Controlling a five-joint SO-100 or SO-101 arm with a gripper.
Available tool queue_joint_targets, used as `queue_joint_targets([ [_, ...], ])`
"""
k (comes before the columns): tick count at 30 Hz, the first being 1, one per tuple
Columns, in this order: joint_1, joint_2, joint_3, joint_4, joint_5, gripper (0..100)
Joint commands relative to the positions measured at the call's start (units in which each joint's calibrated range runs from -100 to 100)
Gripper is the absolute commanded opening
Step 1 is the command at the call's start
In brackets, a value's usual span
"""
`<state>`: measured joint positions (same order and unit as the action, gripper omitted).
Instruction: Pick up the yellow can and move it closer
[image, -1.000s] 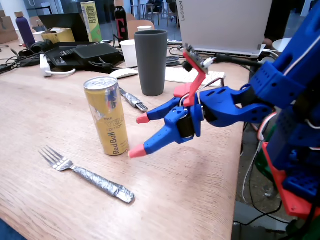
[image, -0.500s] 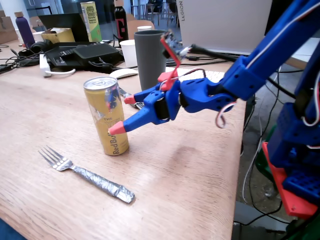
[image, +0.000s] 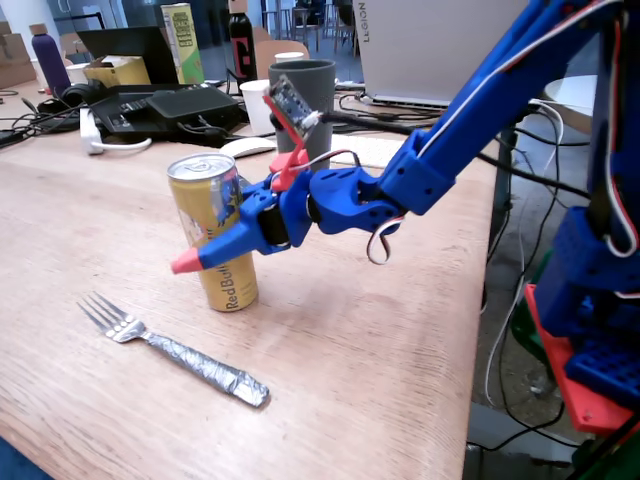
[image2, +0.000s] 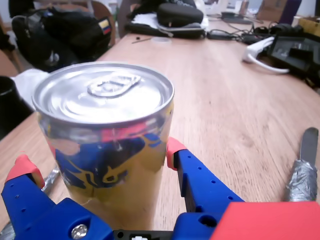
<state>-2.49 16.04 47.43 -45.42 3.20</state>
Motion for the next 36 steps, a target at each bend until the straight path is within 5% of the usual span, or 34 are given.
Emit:
queue_joint_targets([
  [1, -0.2, 0.2, -3.5, 0.0, 0.1, 50],
  [9, -0.2, 0.2, -3.5, -0.1, -0.2, 16],
  [17, -0.4, -1.2, 0.1, 0.0, -0.4, 16],
  [25, -0.6, -26.6, 19.8, 0.4, -0.5, 17],
  [32, -0.6, -47.2, 21.9, 24.4, -0.5, 17],
  [36, -0.4, -61.1, 32.2, 29.0, -0.5, 17],
])
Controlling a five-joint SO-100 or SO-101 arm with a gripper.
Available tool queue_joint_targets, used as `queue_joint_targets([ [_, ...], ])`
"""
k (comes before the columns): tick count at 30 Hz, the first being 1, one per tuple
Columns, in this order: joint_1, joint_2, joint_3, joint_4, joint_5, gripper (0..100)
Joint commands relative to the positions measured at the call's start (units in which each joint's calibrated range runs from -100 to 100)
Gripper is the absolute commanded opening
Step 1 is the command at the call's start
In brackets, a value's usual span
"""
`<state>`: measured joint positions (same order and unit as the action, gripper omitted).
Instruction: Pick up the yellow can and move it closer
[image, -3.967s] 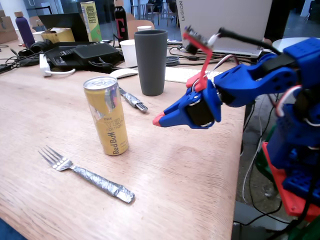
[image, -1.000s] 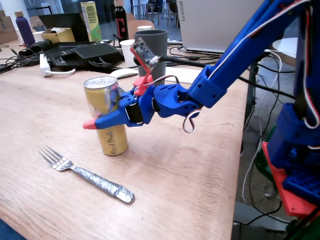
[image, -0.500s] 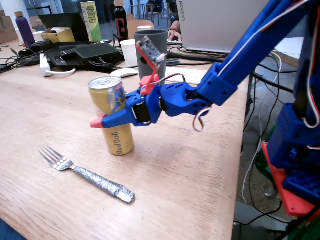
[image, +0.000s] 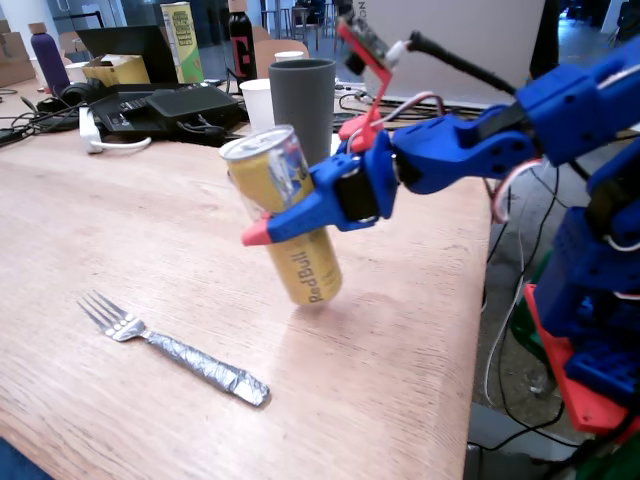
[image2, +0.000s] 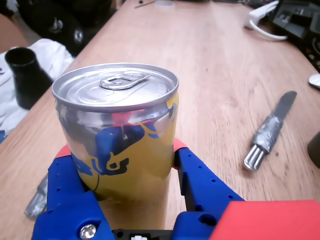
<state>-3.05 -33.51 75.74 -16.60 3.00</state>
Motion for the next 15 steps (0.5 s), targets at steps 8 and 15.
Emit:
queue_joint_targets([
  [8, 2.0, -26.9, 16.3, -0.7, -0.3, 17],
  [15, 6.6, -31.2, 16.8, 0.3, -0.3, 16],
])
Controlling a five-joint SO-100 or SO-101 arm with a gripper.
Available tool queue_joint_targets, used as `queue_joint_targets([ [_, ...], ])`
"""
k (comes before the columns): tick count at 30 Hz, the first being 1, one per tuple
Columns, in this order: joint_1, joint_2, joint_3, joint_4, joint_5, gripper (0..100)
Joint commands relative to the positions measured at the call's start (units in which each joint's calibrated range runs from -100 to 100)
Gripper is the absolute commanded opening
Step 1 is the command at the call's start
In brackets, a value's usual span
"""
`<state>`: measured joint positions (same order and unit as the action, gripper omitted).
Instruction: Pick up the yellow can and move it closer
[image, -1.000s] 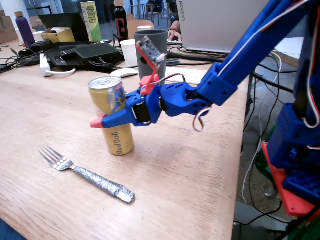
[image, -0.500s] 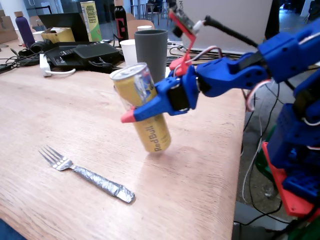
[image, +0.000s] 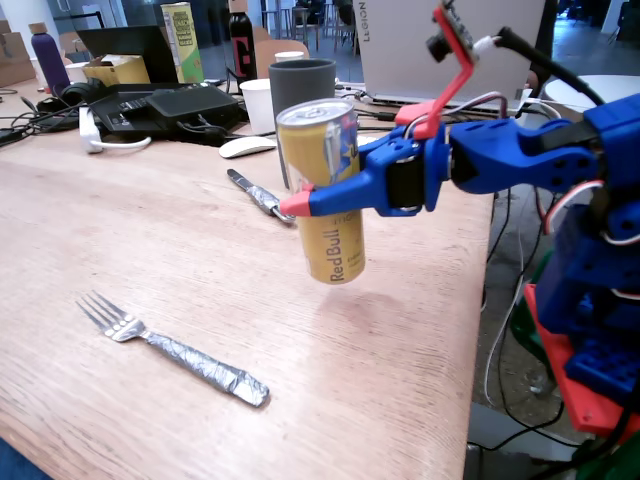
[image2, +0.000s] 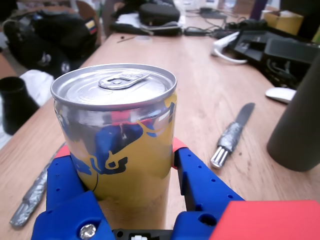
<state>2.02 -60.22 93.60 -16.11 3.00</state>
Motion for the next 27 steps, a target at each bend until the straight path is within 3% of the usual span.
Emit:
queue_joint_targets([
  [1, 1.5, -6.0, 0.4, -0.2, -0.3, 16],
  [6, 2.2, -15.3, 5.7, 2.6, -0.3, 16],
  [15, 7.8, -36.9, 5.7, 33.1, -0.3, 16],
  [18, 7.8, -37.1, 5.8, 35.5, -0.3, 16],
  [22, 7.8, -37.1, 5.8, 35.6, -4.4, 16],
  [27, 6.3, -37.1, 5.8, 41.6, -4.4, 17],
])
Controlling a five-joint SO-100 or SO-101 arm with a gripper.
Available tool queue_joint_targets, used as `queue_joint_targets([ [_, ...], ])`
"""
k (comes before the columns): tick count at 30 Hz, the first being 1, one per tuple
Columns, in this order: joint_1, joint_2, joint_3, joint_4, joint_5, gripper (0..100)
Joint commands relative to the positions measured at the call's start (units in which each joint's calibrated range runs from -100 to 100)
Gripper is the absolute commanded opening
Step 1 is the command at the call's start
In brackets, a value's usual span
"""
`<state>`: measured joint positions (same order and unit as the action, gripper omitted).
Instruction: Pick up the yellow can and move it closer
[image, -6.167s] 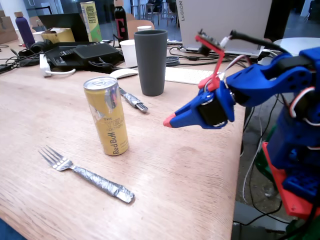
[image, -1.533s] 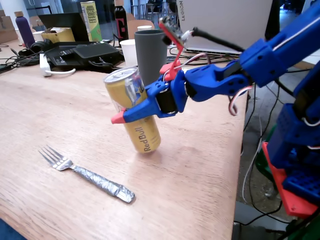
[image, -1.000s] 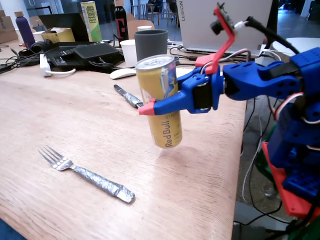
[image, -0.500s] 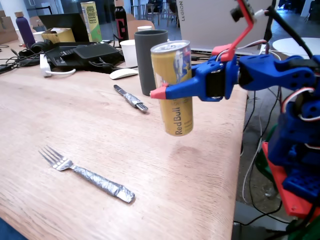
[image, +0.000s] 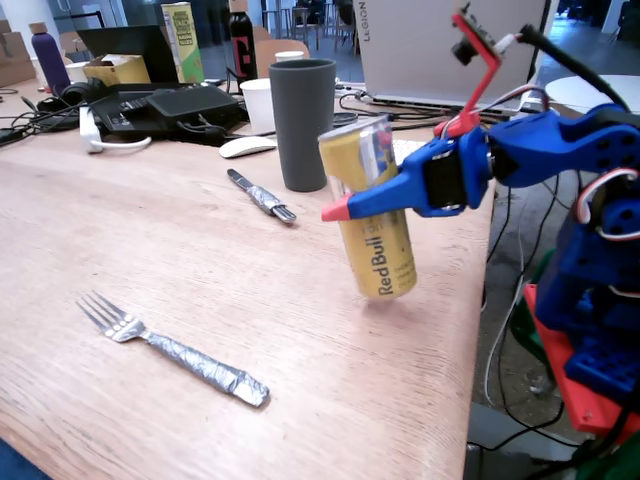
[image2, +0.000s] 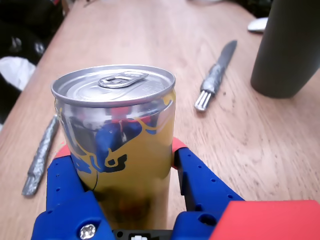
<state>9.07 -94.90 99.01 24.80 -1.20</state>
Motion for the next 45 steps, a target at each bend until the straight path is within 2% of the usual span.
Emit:
queue_joint_targets([
  [1, -1.1, -2.4, 0.4, 0.6, -0.2, 17],
  [10, -1.6, -2.4, 0.4, 1.5, 0.3, 17],
  [14, -3.1, -2.4, 0.4, 10.4, 0.3, 17],
  [34, -3.8, -2.4, 0.4, 9.4, 0.5, 17],
  [38, -3.8, -2.5, 0.4, 9.4, 4.3, 17],
  [45, -3.8, -2.5, 0.4, 10.3, 4.4, 17],
])
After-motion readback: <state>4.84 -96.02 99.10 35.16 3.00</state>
